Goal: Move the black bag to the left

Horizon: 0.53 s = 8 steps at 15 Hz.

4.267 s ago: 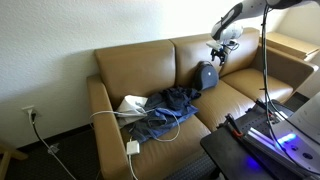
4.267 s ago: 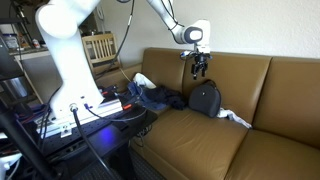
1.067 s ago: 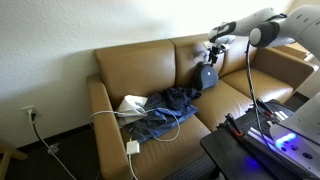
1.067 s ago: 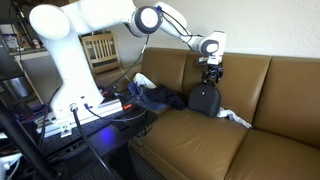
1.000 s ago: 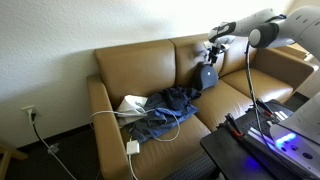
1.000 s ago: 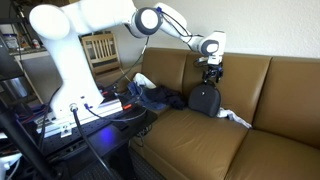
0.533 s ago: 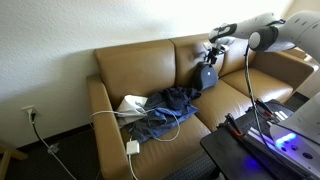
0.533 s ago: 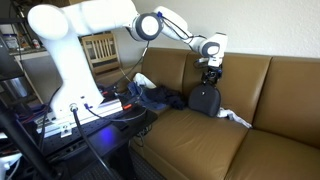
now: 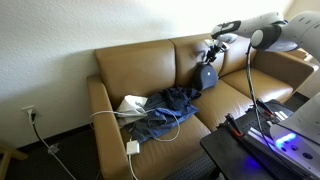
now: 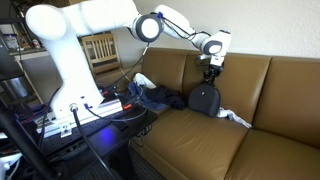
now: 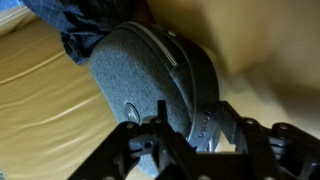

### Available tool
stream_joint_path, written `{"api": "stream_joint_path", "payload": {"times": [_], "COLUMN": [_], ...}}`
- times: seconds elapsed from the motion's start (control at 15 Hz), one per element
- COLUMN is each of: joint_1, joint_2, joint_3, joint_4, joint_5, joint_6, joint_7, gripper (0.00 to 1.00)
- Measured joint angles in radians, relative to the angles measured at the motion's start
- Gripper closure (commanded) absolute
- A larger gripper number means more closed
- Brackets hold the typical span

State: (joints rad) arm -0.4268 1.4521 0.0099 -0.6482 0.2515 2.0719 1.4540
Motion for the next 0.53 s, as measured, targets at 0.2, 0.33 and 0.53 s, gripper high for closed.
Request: {"api": "stream_joint_path", "payload": {"times": [0.2, 0.33, 0.53], "joint_1": [-0.009, -0.011, -0.013], "joint_2": [0.0, 0.0, 0.0], "joint_3": [0.015, 0.018, 0.018], "joint_4": [0.006, 0.008, 0.009], "joint_5": [0.0, 0.0, 0.0], "joint_6": [-0.01, -0.011, -0.011], "joint_7": [-0.007, -0.008, -0.008], "gripper": [0.97, 0.93, 0.93]}}
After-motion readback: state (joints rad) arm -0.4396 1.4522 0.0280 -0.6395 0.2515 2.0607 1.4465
